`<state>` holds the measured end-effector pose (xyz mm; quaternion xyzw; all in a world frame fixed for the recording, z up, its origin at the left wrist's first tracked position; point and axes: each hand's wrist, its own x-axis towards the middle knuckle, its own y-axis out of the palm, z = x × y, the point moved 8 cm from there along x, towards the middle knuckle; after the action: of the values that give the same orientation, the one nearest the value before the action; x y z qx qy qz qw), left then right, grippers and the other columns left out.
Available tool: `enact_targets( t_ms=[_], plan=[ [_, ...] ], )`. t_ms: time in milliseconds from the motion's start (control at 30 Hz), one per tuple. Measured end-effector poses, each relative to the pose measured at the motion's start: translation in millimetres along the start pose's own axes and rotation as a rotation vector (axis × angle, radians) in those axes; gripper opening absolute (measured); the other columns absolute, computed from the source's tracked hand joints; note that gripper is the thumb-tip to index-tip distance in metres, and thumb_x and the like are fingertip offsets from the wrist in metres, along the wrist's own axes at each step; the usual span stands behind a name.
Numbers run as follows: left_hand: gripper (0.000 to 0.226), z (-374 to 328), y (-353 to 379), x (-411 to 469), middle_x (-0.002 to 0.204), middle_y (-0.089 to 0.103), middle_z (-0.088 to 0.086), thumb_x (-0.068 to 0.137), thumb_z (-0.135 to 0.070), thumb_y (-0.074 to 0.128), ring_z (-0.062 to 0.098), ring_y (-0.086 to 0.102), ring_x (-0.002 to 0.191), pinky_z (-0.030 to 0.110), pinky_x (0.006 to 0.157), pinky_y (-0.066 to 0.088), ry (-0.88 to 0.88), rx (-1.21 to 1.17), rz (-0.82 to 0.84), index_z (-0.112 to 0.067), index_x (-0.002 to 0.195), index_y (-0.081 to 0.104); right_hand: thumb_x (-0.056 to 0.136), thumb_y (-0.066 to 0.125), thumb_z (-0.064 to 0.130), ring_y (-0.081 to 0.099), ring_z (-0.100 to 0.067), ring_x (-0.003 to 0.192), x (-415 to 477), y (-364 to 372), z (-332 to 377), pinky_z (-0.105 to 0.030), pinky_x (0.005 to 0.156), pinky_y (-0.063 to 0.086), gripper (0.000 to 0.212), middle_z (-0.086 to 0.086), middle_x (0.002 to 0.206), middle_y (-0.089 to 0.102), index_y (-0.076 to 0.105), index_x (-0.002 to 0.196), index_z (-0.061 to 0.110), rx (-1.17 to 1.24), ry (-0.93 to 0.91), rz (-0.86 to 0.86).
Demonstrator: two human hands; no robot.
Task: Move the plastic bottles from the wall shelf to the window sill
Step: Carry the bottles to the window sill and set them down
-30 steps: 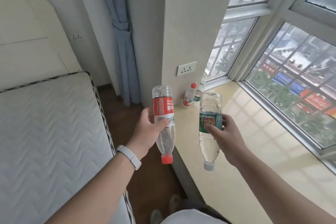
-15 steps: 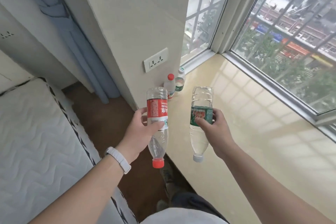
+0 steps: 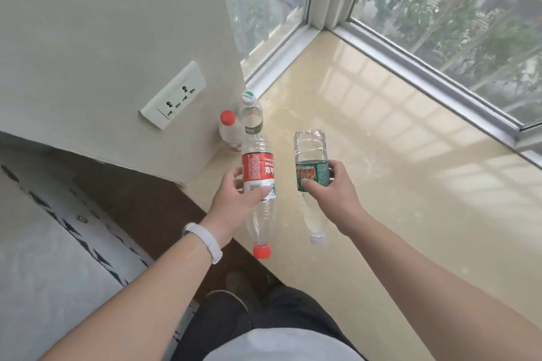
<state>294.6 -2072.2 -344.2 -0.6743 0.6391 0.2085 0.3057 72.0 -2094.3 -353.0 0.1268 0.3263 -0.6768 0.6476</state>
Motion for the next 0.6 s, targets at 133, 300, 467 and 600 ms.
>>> enact_targets(
  t_ms=[133, 300, 467, 600],
  plan=[
    [0.059, 20, 4, 37, 0.116, 0.062, -0.009, 0.086, -0.021, 0.078, 0.001, 0.062, 0.098, 0.020, 0.070, 0.045, -0.026, 0.023, -0.012, -0.033, 0.131, 0.041, 0.079, 0.076, 0.028, 0.065, -0.010, 0.092, 32, 16, -32, -0.030, 0.076, 0.051, 0.051, 0.011, 0.106, 0.061, 0.048, 0.122, 0.029, -0.058, 0.041, 0.016],
    [0.065, 50, 11, 91, 0.119, 0.061, -0.005, 0.086, -0.017, 0.078, -0.001, 0.061, 0.095, 0.016, 0.070, 0.044, -0.055, 0.061, -0.046, -0.025, 0.138, 0.040, 0.078, 0.077, 0.029, 0.064, -0.006, 0.090, 73, 34, -63, -0.029, 0.076, 0.050, 0.052, 0.014, 0.102, 0.059, 0.049, 0.122, 0.027, -0.141, 0.057, 0.022],
    [0.067, 66, 25, 137, 0.109, 0.059, -0.015, 0.085, -0.018, 0.079, -0.008, 0.059, 0.086, 0.003, 0.058, 0.043, -0.035, 0.185, -0.017, -0.023, 0.139, 0.040, 0.075, 0.074, 0.032, 0.065, -0.011, 0.090, 115, 39, -89, -0.031, 0.074, 0.050, 0.048, 0.009, 0.105, 0.061, 0.050, 0.117, 0.030, -0.259, 0.053, -0.023],
    [0.069, 76, 31, 165, 0.107, 0.059, -0.019, 0.083, -0.017, 0.080, -0.009, 0.060, 0.087, 0.007, 0.063, 0.045, -0.020, 0.224, -0.031, -0.023, 0.140, 0.041, 0.071, 0.074, 0.035, 0.065, -0.014, 0.088, 140, 40, -102, -0.033, 0.072, 0.051, 0.045, 0.005, 0.103, 0.063, 0.052, 0.110, 0.030, -0.285, 0.053, -0.066]
  ],
)
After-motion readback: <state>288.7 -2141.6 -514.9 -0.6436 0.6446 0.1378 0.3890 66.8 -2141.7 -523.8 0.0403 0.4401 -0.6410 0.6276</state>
